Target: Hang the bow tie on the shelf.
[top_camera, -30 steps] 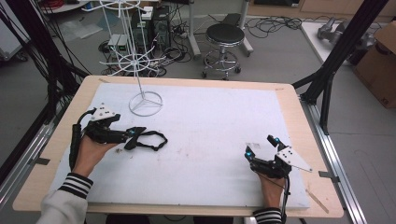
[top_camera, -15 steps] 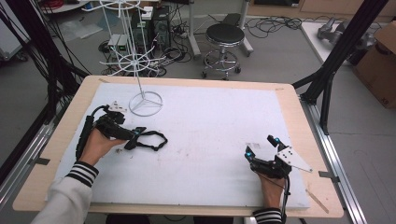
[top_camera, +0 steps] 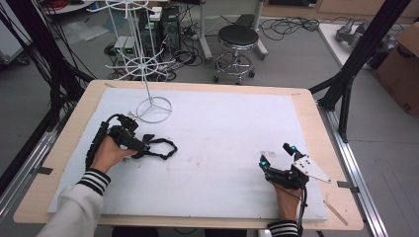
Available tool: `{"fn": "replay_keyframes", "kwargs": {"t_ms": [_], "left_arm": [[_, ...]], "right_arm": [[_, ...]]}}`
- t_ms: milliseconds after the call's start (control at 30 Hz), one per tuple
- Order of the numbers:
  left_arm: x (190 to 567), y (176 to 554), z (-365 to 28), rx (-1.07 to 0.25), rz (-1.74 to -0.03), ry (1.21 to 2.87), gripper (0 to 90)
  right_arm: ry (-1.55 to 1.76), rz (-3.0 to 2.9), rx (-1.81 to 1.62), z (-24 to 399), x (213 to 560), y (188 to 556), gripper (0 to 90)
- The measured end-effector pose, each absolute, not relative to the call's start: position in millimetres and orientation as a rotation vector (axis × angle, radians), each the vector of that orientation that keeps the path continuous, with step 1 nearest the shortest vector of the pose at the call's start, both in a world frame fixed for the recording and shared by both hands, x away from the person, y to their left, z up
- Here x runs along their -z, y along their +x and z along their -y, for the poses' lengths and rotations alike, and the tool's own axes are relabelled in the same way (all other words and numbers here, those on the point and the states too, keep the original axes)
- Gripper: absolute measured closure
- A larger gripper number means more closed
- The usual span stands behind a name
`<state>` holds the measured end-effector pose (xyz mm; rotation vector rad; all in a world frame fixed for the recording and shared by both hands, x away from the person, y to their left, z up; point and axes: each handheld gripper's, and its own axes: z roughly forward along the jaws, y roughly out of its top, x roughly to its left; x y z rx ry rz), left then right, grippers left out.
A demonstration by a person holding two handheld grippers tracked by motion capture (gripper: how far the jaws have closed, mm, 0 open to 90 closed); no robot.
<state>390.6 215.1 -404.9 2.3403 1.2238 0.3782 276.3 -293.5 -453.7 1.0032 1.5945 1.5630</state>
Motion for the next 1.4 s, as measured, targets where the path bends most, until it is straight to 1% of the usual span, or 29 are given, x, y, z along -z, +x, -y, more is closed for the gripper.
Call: {"fn": "replay_keyframes", "kwargs": {"t_ms": [100,133,167,200,467,600,633,700,800,933,1033,1267,1400], "left_arm": [[404,392,-212,-0.375,-1.232,2.362,31.2],[404,392,-211,-0.374,-1.229,2.364,34.5],[404,392,-210,-0.372,-1.231,2.361,34.5],[404,392,-209,-0.365,-1.231,2.37,38.4],[407,394,-204,-0.37,-1.256,2.408,42.0],[408,395,-204,-0.371,-1.26,2.417,46.7],[408,395,-204,-0.367,-1.259,2.416,49.6],[409,395,-203,-0.365,-1.261,2.418,51.1],[410,394,-200,-0.354,-1.252,2.432,58.7],[412,394,-197,-0.38,-1.256,2.444,64.8],[412,394,-195,-0.383,-1.244,2.46,72.7],[412,393,-194,-0.395,-1.237,2.453,74.4],[412,390,-195,-0.386,-1.211,2.421,74.5]], "right_arm": [[1.003,-1.595,-1.563,294,454,276,3.6],[1.003,-1.596,-1.563,294,454,276,3.6],[1.003,-1.596,-1.563,294,454,276,3.6],[1.002,-1.596,-1.563,294,454,276,3.6],[1.002,-1.597,-1.563,294,454,276,3.6],[1.007,-1.599,-1.565,294,454,276,3.6],[1.008,-1.599,-1.566,294,454,276,3.6],[1.006,-1.598,-1.567,294,454,276,3.6],[1.002,-1.596,-1.563,294,454,276,3.6],[1.008,-1.596,-1.569,294,454,276,3.6],[1.001,-1.597,-1.564,294,454,276,3.6],[1.002,-1.596,-1.563,294,454,276,3.6],[1.001,-1.596,-1.562,294,454,276,3.6]]}}
